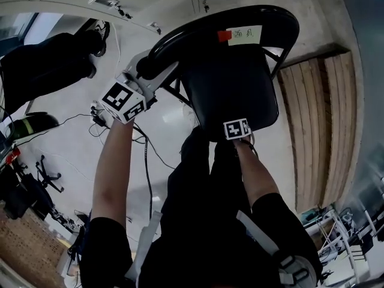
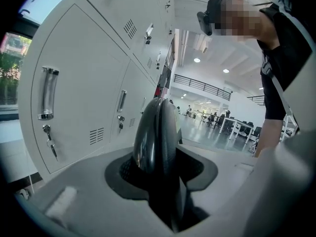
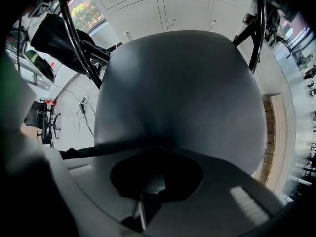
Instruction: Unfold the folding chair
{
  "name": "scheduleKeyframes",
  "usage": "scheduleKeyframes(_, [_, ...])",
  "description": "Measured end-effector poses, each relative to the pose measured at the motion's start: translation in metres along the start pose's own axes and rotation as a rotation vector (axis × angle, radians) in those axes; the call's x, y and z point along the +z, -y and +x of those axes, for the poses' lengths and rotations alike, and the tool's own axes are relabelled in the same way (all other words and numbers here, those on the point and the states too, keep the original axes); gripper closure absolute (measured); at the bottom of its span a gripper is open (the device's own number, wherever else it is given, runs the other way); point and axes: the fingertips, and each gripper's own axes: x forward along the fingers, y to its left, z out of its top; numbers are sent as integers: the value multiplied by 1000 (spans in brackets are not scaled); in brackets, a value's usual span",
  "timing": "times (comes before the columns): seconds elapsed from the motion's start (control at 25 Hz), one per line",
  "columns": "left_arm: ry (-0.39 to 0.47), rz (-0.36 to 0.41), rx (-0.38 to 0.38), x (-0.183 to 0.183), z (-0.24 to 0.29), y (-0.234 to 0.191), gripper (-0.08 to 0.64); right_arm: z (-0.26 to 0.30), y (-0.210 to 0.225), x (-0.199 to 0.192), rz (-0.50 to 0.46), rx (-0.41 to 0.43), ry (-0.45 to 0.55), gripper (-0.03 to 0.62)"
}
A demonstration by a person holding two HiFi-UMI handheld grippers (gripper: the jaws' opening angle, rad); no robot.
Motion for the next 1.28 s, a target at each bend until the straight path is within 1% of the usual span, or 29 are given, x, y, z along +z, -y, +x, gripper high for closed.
scheduleKeyframes(0.12, [9,-9,20,2,2,1,385,-5,8,5,31,-20,37,586])
scheduleKeyframes(0.2, [0,-5,67,-1,-4,-3,348,-19,6,13,55,-23,73,586])
scheduleKeyframes(0.24, [-10,-4,100,-3,-12,-3,331,-30,2,17,57,-16,107,586])
scheduleKeyframes(0.32, [-12,5,169,1,-27,3,321,-61,-2,31,62,-12,200,586])
scheduleKeyframes(0.44, [55,-3,282,23,-41,0,321,-120,14,77,84,-51,356,586])
scheduleKeyframes(0.56, [118,-40,379,49,-65,4,321,-186,5,122,64,-23,531,586])
scheduleKeyframes(0.64, [142,-59,414,65,-81,17,322,-235,-5,143,34,-9,639,586])
scheduleKeyframes(0.76, [177,-66,437,85,-100,42,326,-304,-16,167,-5,1,801,586])
scheduleKeyframes(0.8, [190,-64,444,90,-106,51,344,-325,-19,174,-16,3,854,586])
scheduleKeyframes(0.88, [216,-63,463,98,-120,67,349,-363,-25,184,-40,11,949,586])
scheduleKeyframes(0.96, [243,-61,494,103,-136,85,411,-395,-32,185,-64,19,1023,586])
scheduleKeyframes(1.04, [279,-64,531,107,-152,103,490,-420,-39,179,-82,37,1081,586])
scheduleKeyframes(1.16, [331,-69,581,116,-170,127,560,-451,-46,170,-104,85,1146,586])
scheduleKeyframes(1.28, [362,-68,601,123,-174,153,560,-481,-47,156,-145,124,1192,586])
